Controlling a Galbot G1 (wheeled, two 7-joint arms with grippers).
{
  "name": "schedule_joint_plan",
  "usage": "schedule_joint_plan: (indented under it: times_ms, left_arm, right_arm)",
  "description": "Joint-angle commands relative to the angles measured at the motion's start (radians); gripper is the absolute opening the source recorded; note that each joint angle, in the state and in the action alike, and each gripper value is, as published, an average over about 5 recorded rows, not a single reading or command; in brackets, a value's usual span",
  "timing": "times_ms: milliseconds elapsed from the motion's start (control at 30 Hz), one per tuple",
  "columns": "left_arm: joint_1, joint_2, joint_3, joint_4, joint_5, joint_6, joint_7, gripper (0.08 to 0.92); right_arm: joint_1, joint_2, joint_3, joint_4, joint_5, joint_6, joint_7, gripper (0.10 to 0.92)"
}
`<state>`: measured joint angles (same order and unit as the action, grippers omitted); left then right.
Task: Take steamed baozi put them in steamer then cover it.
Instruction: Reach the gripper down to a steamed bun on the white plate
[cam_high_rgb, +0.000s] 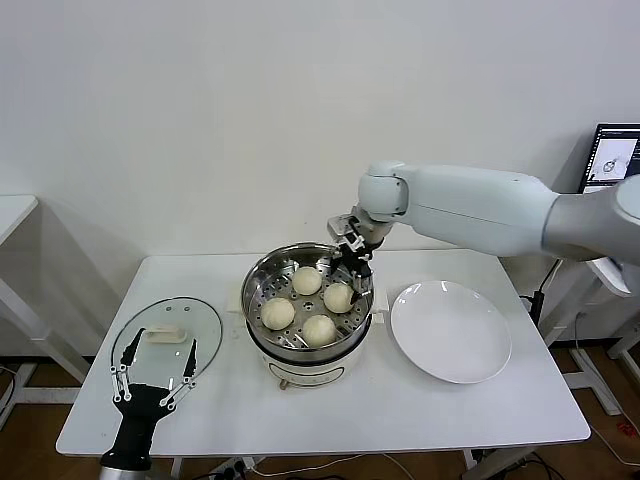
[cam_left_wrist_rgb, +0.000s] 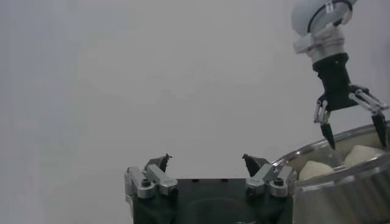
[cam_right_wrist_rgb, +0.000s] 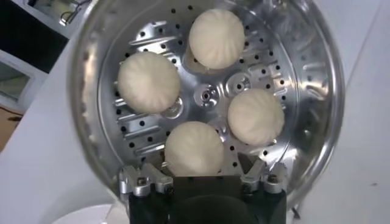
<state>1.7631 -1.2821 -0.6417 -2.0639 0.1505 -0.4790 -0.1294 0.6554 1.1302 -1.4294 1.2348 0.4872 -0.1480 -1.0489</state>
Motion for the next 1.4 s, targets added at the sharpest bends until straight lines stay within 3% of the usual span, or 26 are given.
schedule_joint_plan:
  times_ms: [33,233,333,467,633,833,1067,1400]
  left_arm:
    - [-0.010,0.004,-0.007,0.016,0.069,0.000,-0.027,0.823]
    - [-0.050,0.014,-0.021,0.040,0.251,0.054,-0.134,0.823]
    - [-0.085,0.017,-0.030,0.056,0.361,0.119,-0.189,0.823]
    - [-0.121,0.027,-0.039,0.086,0.481,0.214,-0.215,0.823]
    - [-0.156,0.045,-0.055,0.140,0.632,0.273,-0.199,0.823]
    - [-0.183,0.060,-0.099,0.236,0.856,0.280,-0.172,0.823]
    - [-0.221,0.085,-0.102,0.404,1.070,0.230,-0.192,0.823]
    - [-0.408,0.085,-0.057,0.647,1.226,0.191,-0.276,0.823]
  right_arm:
    - [-0.033,-0.246,0.200,0.151,0.087,0.074,0.325,0.823]
    - [-0.216,-0.405,0.340,0.266,0.146,0.201,1.034,0.823]
    - [-0.391,-0.466,0.508,0.316,0.158,0.240,1.250,0.823]
    - [-0.737,-0.507,0.848,0.348,0.147,0.299,1.402,0.823]
    - [-1.232,-0.469,1.324,0.352,0.056,0.381,1.414,0.823]
    - [-1.644,-0.302,1.712,0.350,-0.041,0.467,1.326,0.823]
    - [-1.877,-0.104,1.894,0.347,-0.095,0.526,1.252,0.823]
    - [-1.960,0.073,1.911,0.318,-0.184,0.575,1.220,0.823]
